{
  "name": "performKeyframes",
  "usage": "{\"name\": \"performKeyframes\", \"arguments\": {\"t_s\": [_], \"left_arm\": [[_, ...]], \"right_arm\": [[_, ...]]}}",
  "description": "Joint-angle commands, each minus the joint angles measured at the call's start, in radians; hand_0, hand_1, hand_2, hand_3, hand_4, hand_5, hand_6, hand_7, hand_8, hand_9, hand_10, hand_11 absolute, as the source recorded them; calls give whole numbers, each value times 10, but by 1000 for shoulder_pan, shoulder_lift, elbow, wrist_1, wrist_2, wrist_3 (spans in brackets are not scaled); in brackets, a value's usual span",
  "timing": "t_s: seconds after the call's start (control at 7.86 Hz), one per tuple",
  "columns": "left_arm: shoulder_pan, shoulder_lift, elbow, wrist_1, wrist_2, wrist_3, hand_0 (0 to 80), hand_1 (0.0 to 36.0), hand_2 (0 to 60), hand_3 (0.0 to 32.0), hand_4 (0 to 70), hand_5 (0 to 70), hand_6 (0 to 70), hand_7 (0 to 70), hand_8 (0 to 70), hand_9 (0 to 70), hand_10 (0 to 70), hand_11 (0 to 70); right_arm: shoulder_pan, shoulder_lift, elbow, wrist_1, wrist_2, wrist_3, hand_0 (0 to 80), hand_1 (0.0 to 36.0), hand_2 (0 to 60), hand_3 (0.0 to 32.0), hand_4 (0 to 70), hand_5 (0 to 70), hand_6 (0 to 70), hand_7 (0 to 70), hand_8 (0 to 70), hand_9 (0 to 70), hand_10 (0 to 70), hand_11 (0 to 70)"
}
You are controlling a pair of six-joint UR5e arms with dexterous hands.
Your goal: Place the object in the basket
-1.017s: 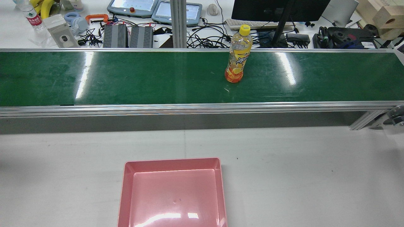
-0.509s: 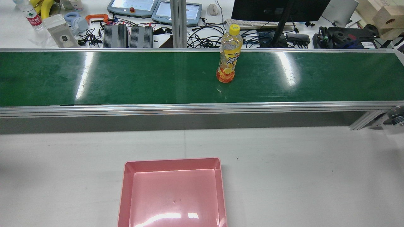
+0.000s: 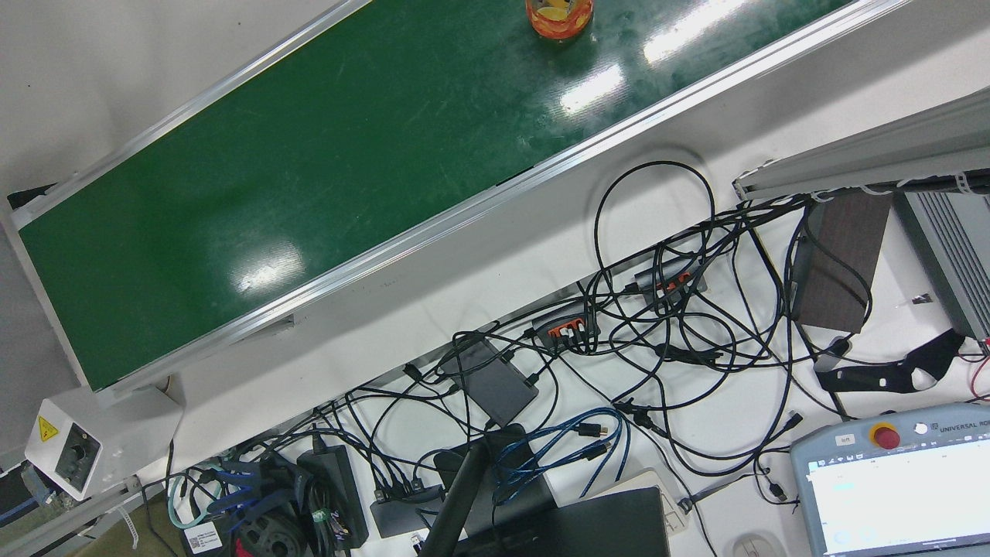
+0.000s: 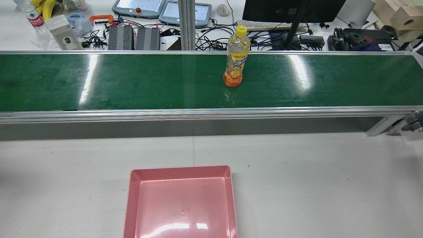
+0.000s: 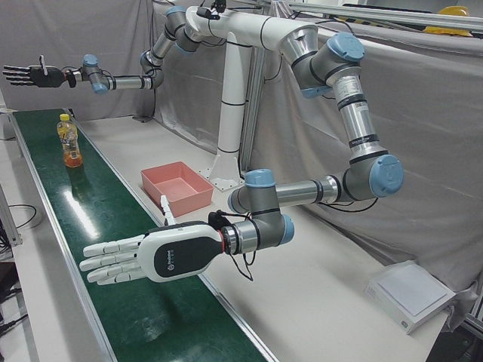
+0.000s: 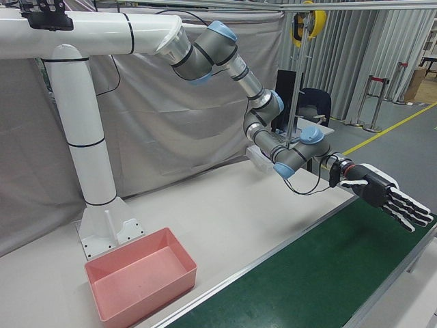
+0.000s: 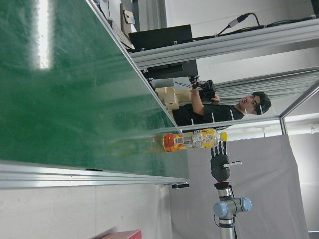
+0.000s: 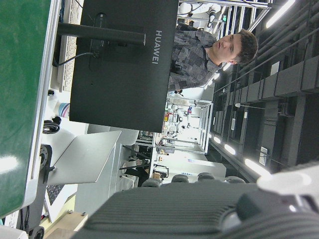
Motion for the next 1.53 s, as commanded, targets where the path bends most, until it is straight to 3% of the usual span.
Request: {"name": "performKeyframes", "arguments": {"t_s": [0.0,0.51,0.89,1.02,1.4], "left_arm": [[4,-11,3,-1,1,9,461,80,0,0,18,50,0,0,0,0,55,94],[2,-14,37,-25,0,12,452,74,0,0,12,46,0,0,0,0,63,103],[2,-20,97,-137,-17,24,442,85,0,0,0,26,0,0,0,0,59,98],[2,-38,109,-140,-21,24,461,98,0,0,12,43,0,0,0,0,57,98],[4,-42,109,-122,-21,32,460,89,0,0,14,39,0,0,0,2,55,93]], "right_arm": [[0,0,0,0,0,0,0,0,0,0,0,0,0,0,0,0,0,0],[0,0,0,0,0,0,0,0,0,0,0,0,0,0,0,0,0,0],[0,0,0,0,0,0,0,0,0,0,0,0,0,0,0,0,0,0],[0,0,0,0,0,0,0,0,0,0,0,0,0,0,0,0,0,0],[0,0,0,0,0,0,0,0,0,0,0,0,0,0,0,0,0,0]]}}
